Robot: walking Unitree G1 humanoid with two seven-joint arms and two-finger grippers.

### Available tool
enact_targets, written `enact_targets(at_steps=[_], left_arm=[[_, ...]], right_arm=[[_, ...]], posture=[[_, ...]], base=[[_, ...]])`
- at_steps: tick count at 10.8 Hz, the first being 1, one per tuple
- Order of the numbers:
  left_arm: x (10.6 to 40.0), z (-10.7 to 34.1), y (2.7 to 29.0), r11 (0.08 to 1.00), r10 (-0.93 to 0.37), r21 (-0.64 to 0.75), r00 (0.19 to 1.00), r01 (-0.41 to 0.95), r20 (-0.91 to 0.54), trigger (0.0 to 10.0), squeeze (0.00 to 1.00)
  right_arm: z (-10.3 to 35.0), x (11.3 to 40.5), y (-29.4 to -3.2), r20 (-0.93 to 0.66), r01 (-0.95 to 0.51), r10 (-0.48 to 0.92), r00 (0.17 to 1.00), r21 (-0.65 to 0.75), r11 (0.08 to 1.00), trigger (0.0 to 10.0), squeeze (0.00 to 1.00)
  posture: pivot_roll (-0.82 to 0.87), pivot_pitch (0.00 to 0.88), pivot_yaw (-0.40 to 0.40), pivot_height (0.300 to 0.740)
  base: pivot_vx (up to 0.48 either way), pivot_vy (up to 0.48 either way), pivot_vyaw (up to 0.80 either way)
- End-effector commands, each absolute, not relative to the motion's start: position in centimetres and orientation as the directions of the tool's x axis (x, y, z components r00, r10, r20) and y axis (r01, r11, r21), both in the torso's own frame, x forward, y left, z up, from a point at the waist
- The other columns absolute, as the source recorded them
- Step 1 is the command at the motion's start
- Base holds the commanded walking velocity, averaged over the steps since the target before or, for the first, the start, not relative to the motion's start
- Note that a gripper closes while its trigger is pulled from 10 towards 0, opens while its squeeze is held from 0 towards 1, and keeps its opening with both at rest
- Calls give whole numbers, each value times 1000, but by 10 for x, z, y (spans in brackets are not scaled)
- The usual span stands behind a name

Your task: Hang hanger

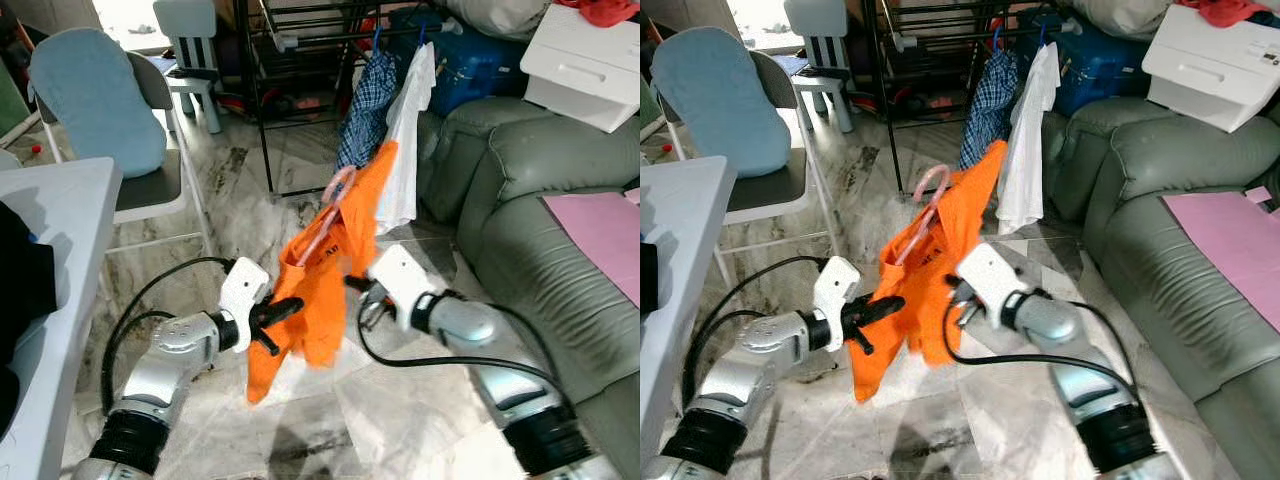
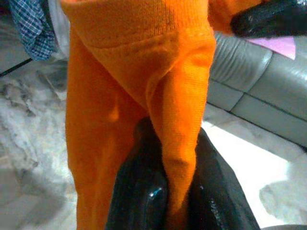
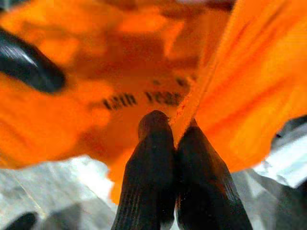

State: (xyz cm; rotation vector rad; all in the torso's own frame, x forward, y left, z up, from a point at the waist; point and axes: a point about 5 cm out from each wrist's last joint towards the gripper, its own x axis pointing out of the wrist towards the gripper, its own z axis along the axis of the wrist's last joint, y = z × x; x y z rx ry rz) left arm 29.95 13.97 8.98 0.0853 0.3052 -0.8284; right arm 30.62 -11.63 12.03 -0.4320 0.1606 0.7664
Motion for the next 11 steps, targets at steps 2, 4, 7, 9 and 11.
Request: enact_targets(at_steps=[2,4,7,9,11], left_arm=[[307,107,146,683,-704,19,666,730,-247,0,0],[309,109,150,688,-699,29,672,725,-245,0,0],[310,111,155,668,-710,54,657,742,-253,0,0],[312,113,163,645,-713,109,647,757,-272,0,0],[304,110,166,541,-753,189,572,820,-326,0,0]], right_arm=[[113,306,-130,-333,-679,591,734,-348,647,10000,0],[99,294,-136,-386,-707,594,706,-337,621,10000,910],[93,274,-140,-471,-820,672,571,-285,497,10000,1000],[104,263,-153,-515,-886,722,463,-301,353,10000,1000],[127,279,-166,-462,-830,700,544,-418,370,10000,1000]], posture=[[-137,48,-13,740],[-139,49,-13,740],[-142,51,-7,740],[-146,51,-5,740],[-148,50,-7,740]], base=[[0,0,0],[0,0,0],[0,0,0],[0,0,0],[0,0,0]])
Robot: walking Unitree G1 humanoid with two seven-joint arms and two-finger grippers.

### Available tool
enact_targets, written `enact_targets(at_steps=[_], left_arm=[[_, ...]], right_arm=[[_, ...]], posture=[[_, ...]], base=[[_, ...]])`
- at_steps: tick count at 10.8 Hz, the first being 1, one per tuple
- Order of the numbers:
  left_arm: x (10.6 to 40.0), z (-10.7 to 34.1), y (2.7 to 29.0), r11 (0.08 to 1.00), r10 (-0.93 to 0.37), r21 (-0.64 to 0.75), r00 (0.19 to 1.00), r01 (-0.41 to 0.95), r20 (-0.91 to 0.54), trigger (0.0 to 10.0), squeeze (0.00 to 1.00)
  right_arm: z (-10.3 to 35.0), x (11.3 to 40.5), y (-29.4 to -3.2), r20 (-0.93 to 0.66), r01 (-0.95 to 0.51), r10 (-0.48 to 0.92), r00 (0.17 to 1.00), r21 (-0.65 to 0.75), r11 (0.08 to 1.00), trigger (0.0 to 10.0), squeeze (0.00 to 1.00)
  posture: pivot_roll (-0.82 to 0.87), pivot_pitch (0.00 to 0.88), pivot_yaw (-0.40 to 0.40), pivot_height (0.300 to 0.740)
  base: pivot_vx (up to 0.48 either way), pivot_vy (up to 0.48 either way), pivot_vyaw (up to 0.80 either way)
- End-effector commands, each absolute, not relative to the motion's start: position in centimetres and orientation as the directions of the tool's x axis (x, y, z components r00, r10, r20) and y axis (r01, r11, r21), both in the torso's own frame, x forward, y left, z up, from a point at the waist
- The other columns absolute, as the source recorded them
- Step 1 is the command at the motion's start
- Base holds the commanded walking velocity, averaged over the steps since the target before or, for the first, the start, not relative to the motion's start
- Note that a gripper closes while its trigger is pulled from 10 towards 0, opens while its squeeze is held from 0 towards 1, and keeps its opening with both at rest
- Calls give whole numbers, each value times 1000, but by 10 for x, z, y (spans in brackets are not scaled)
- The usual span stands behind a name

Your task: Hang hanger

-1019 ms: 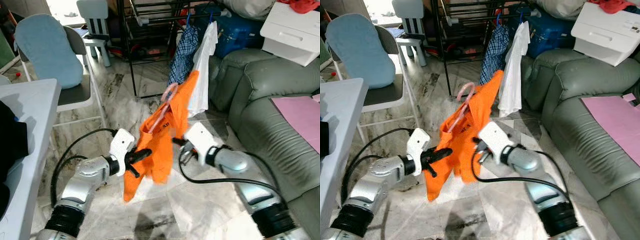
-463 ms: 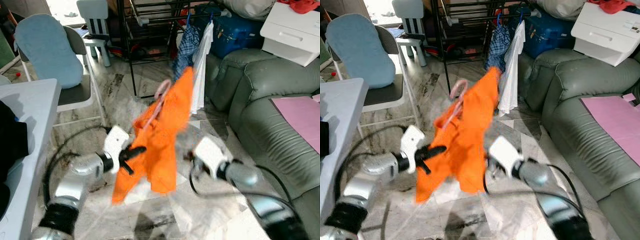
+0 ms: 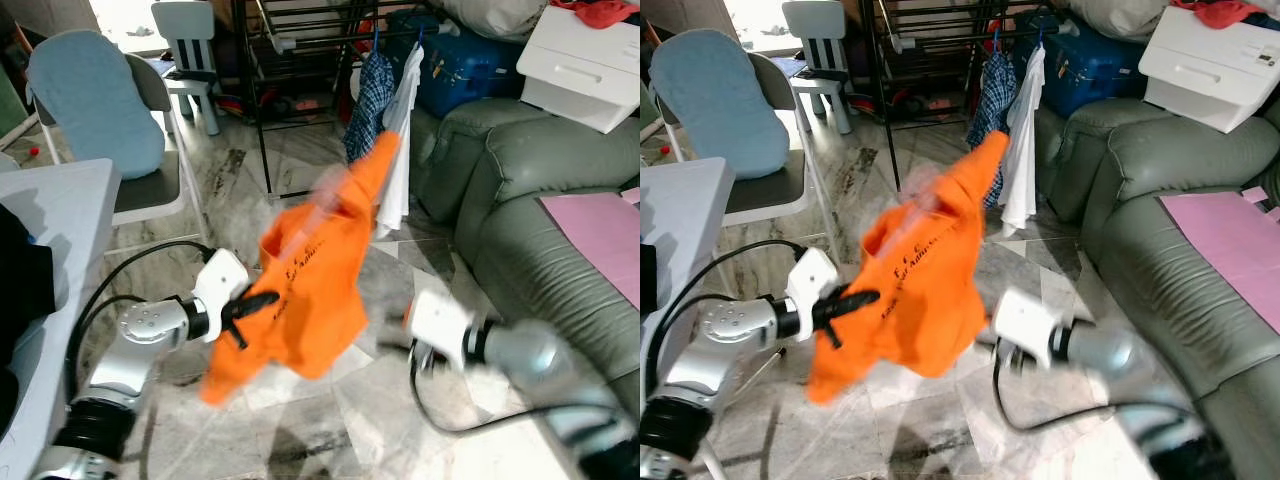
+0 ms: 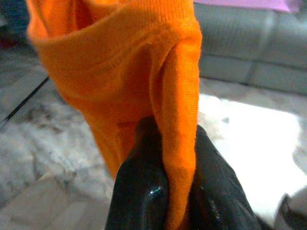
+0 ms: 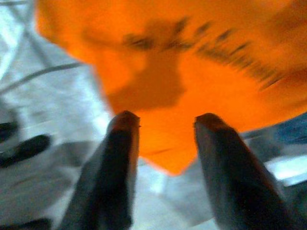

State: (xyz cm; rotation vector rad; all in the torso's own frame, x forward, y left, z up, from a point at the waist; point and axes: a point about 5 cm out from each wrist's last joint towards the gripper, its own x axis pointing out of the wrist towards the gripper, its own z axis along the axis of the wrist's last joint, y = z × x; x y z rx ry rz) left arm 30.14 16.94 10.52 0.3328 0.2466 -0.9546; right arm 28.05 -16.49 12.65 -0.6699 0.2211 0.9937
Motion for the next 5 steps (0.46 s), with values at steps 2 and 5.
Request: enact_targets(at_steps=[2,5], left_arm=[[289,109,171,360,-828,224,421,905,-370,0,0],[284,104,181,274,-817,246,360,930,-450,0,0]], right_arm=[[160,300,-189,-367,-725,657,658,-542,424,10000,1000],[171,302,-198,-374,-716,665,646,-598,359,10000,1000]], posture=[[-151,48,-5,740],[-151,46,-2,740]], base=[[0,0,0],[0,0,0]])
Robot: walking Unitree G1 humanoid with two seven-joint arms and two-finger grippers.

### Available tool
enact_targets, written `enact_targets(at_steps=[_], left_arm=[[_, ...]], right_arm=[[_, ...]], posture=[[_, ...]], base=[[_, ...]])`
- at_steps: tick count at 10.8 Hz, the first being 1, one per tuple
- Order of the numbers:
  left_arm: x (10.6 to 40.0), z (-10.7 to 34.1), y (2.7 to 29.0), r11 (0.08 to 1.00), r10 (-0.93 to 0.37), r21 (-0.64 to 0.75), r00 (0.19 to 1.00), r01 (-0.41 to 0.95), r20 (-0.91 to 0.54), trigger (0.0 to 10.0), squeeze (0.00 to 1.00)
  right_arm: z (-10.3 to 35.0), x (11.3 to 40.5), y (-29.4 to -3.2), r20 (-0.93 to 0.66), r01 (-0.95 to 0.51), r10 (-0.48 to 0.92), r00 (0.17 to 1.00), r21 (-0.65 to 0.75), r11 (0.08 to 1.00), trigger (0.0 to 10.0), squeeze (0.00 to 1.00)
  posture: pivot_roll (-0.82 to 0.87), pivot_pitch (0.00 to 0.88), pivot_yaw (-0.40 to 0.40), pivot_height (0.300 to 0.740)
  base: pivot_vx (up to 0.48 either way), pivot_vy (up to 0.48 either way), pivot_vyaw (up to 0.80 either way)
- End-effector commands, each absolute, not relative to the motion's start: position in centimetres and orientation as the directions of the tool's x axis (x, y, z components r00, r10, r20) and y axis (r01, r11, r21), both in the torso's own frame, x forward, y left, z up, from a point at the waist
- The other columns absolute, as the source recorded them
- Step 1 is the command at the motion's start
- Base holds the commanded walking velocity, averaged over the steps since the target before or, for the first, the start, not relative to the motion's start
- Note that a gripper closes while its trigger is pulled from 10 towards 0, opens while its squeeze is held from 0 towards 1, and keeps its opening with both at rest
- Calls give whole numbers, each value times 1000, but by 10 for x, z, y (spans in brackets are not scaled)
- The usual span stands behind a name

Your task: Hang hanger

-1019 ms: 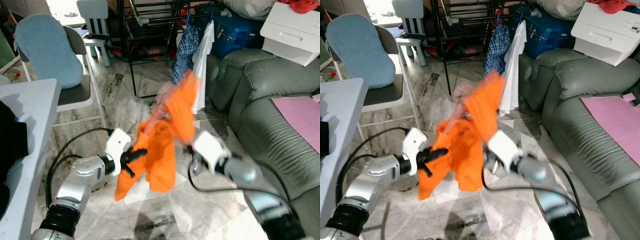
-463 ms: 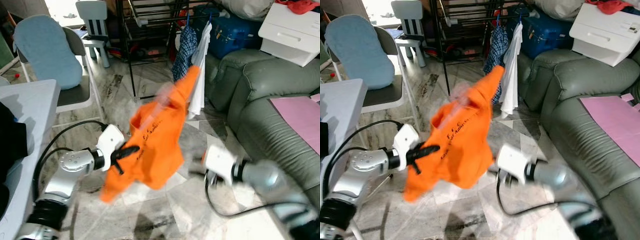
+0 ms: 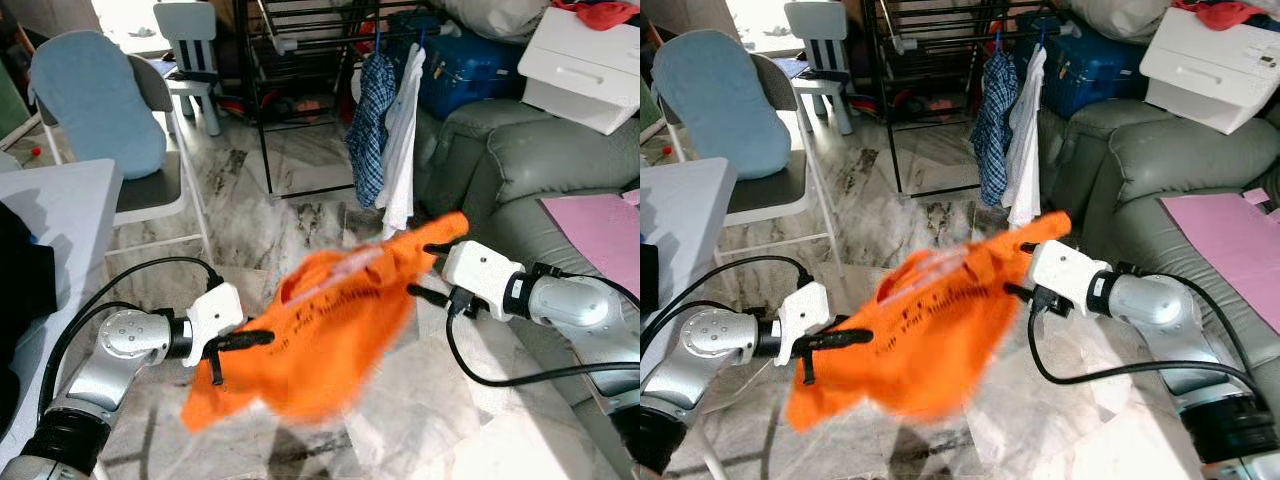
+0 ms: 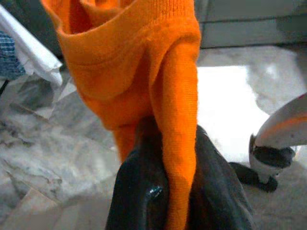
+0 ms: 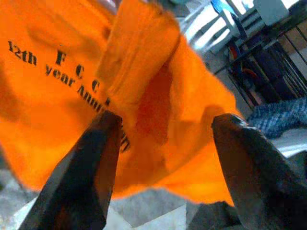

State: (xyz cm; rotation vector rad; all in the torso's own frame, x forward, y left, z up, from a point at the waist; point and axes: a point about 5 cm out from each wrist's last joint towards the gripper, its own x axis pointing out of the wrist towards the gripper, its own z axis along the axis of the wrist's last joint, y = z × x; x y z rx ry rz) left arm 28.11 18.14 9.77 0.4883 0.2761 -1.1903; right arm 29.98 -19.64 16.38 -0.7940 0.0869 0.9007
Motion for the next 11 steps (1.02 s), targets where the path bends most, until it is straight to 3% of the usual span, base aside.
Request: enact_targets(at_steps=[1,3,4,10,11], left_arm=[[282,104,179,240,-834,246,329,939,-442,0,0],[279,106,175,179,-852,250,277,952,-445,0,0],[277,105,174,142,-851,255,249,956,-462,0,0],[277,106,171,87,-862,253,200,964,-465,0,0],[277,107,170,81,-866,254,194,964,-460,0,0]], right_arm=[[171,302,-200,-378,-720,672,637,-604,342,10000,1000],[169,300,-203,-413,-758,696,588,-582,294,10000,1000],[174,300,-201,-439,-793,729,525,-562,233,10000,1000],[175,306,-187,-508,-864,785,354,-499,67,10000,1000],[169,306,-188,-521,-883,787,331,-464,64,1882,1000]], posture=[[-151,45,-2,740],[-151,44,-3,740],[-149,41,-2,740],[-136,26,-3,740],[-136,27,-3,740]], base=[[0,0,0],[0,0,0],[0,0,0],[0,0,0],[0,0,0]])
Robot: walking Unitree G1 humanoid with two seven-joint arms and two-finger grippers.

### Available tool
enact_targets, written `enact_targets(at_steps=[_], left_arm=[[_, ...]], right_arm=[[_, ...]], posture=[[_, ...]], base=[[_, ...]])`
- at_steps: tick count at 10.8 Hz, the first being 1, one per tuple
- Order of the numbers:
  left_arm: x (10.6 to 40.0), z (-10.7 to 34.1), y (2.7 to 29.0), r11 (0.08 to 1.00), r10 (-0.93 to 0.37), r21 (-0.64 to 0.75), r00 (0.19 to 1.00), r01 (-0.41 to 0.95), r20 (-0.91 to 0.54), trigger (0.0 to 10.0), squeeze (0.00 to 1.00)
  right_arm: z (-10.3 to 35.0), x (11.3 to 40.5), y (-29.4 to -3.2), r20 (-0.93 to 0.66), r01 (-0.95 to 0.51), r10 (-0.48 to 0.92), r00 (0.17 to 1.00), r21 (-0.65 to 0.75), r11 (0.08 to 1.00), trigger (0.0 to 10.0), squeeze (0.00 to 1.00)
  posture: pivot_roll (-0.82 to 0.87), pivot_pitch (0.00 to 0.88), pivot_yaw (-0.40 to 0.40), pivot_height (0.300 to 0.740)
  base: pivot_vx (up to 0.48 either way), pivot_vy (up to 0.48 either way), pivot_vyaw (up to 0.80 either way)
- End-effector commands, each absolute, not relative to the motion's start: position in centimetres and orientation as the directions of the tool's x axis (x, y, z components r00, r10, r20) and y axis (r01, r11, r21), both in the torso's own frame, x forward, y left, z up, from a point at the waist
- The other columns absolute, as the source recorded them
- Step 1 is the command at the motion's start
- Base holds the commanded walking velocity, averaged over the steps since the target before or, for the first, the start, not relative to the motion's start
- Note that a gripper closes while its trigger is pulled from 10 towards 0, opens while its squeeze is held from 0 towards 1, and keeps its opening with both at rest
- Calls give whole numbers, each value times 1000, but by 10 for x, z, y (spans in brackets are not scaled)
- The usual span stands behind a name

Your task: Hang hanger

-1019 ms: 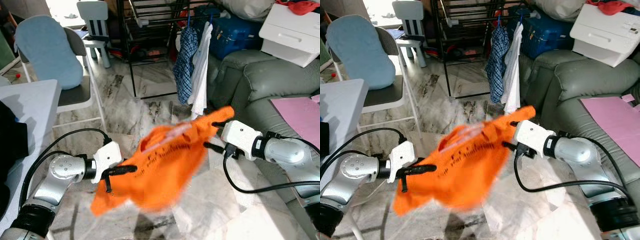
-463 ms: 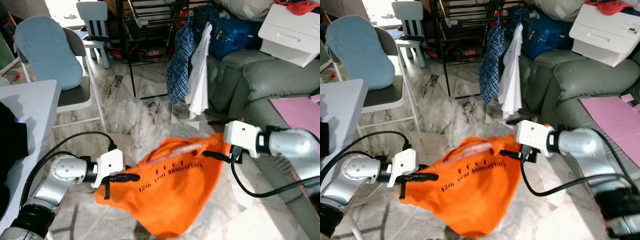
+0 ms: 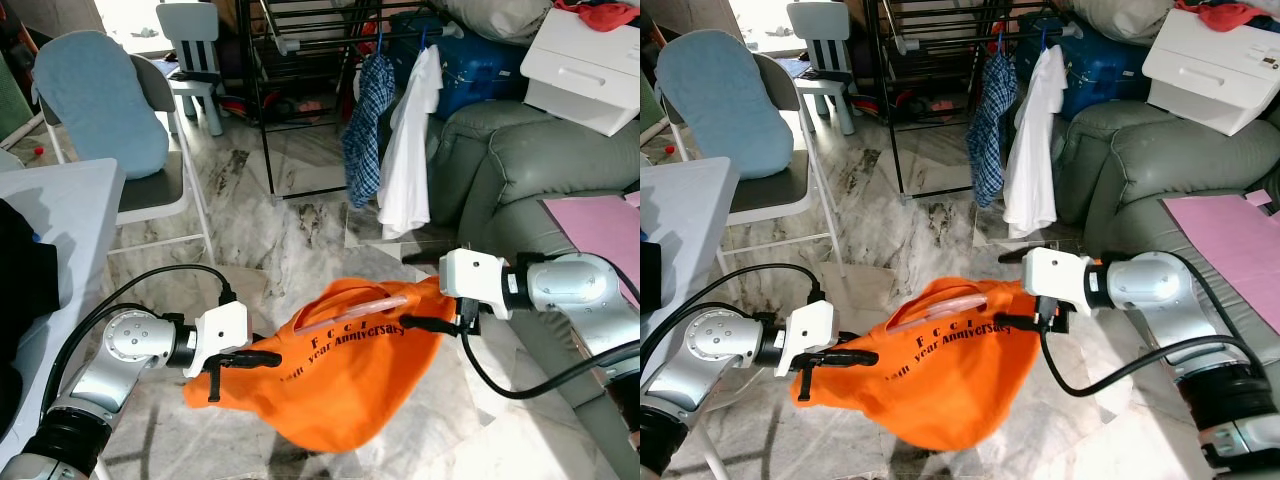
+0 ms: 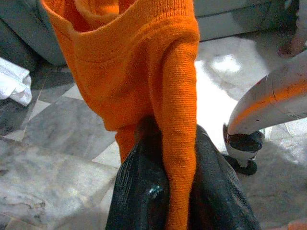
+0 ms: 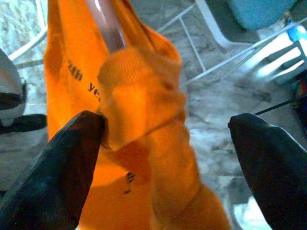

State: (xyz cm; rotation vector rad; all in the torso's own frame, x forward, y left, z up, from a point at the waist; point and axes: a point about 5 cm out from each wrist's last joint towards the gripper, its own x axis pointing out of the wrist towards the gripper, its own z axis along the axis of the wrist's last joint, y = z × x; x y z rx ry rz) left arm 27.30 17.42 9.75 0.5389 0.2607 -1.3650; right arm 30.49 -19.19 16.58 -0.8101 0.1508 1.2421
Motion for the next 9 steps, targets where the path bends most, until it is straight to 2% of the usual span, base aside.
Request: enact_targets(at_steps=[1,2,3,4,5,6,7,8,9], left_arm=[[277,107,170,79,-867,255,192,964,-459,0,0],[277,108,168,75,-869,253,188,964,-457,0,0],[277,108,167,71,-872,253,183,965,-453,0,0],[277,108,166,69,-874,253,180,965,-451,0,0],[277,108,166,67,-875,252,178,965,-450,0,0],[277,108,166,67,-876,251,178,966,-449,0,0],[277,108,165,68,-876,249,177,966,-449,0,0],[277,107,166,69,-876,245,176,967,-449,0,0],[276,106,167,69,-874,240,175,968,-452,0,0]], right_arm=[[166,306,-189,-534,-889,783,318,-456,50,0,988],[165,307,-186,-528,-891,790,312,-451,50,0,969],[162,307,-182,-528,-897,797,294,-441,38,0,902],[159,308,-180,-534,-900,798,280,-434,25,0,349],[156,308,-179,-544,-904,797,262,-426,6,0,0],[155,307,-178,-559,-904,790,250,-427,-16,4745,0],[154,307,-178,-568,-907,787,242,-421,-25,10000,0],[157,310,-179,-561,-903,788,256,-429,-12,5216,0],[158,313,-182,-568,-903,780,262,-429,-9,0,0]], posture=[[-137,28,-3,740],[-137,28,-3,740],[-135,27,-4,740],[-134,27,-4,740],[-133,27,-5,740],[-132,26,-6,740],[-131,25,-7,740],[-133,25,-7,740],[-133,25,-6,740]], base=[[0,0,0],[0,0,0],[0,0,0],[0,0,0],[0,0,0],[0,0,0],[0,0,0],[0,0,0],[0,0,0]])
